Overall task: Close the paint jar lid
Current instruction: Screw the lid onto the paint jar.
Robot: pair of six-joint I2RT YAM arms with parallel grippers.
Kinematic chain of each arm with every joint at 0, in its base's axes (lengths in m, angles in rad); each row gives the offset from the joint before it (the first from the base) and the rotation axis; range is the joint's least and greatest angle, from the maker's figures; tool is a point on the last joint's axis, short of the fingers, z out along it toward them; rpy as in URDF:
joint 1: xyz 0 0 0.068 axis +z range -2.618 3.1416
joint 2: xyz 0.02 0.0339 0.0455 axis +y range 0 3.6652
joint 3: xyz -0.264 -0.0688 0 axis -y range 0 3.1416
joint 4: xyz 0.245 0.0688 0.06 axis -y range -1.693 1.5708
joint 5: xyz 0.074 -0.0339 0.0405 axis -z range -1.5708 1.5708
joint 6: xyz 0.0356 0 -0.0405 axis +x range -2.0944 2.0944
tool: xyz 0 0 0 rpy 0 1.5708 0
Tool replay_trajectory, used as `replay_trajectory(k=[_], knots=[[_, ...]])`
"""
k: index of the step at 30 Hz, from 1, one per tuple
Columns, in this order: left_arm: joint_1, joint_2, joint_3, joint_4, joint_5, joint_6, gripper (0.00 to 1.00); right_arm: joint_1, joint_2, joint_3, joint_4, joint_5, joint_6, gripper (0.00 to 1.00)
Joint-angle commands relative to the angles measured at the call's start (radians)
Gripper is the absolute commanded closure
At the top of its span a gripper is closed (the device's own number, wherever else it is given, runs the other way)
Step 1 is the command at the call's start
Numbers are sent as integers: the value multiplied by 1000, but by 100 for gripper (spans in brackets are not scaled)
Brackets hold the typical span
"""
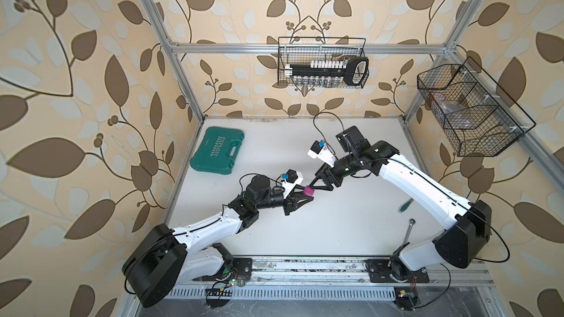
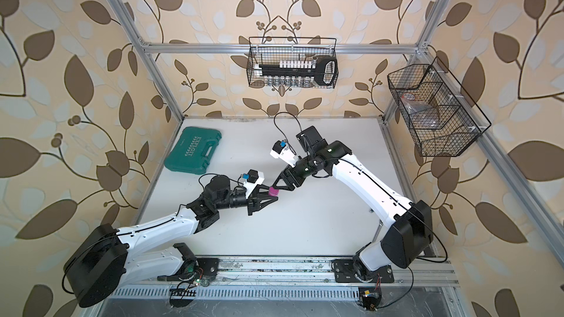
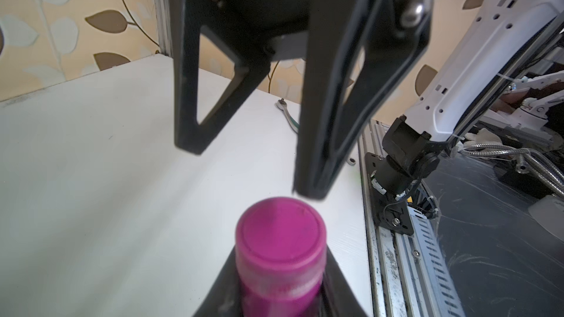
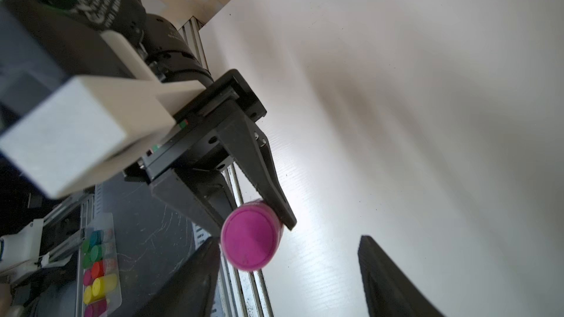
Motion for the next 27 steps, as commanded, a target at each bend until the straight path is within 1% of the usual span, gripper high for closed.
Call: replay_trajectory(k=[1, 5, 9, 15, 17, 22, 24, 27], knots=[[8, -6, 42, -2, 56, 9, 100, 40, 17, 32, -78, -15, -129, 29], [9, -4, 45, -13, 56, 16, 100, 59, 23, 26, -76, -6, -151, 30], [8, -2, 50, -28, 50, 26, 100, 62, 26, 37, -89, -9, -154, 34], [8, -3, 57, -40, 51, 31, 100, 62, 15, 40, -106, -5, -164, 46], [8, -4, 63, -47, 51, 30, 100, 63, 14, 44, -106, -9, -161, 52], [8, -6, 67, -55, 50, 31, 100, 74, 21, 54, -113, -10, -159, 62], [7, -3, 70, -66, 53, 35, 100, 74, 24, 56, -113, -5, -156, 62], [7, -4, 72, -75, 56, 38, 100, 75, 35, 77, -125, -1, -145, 57]])
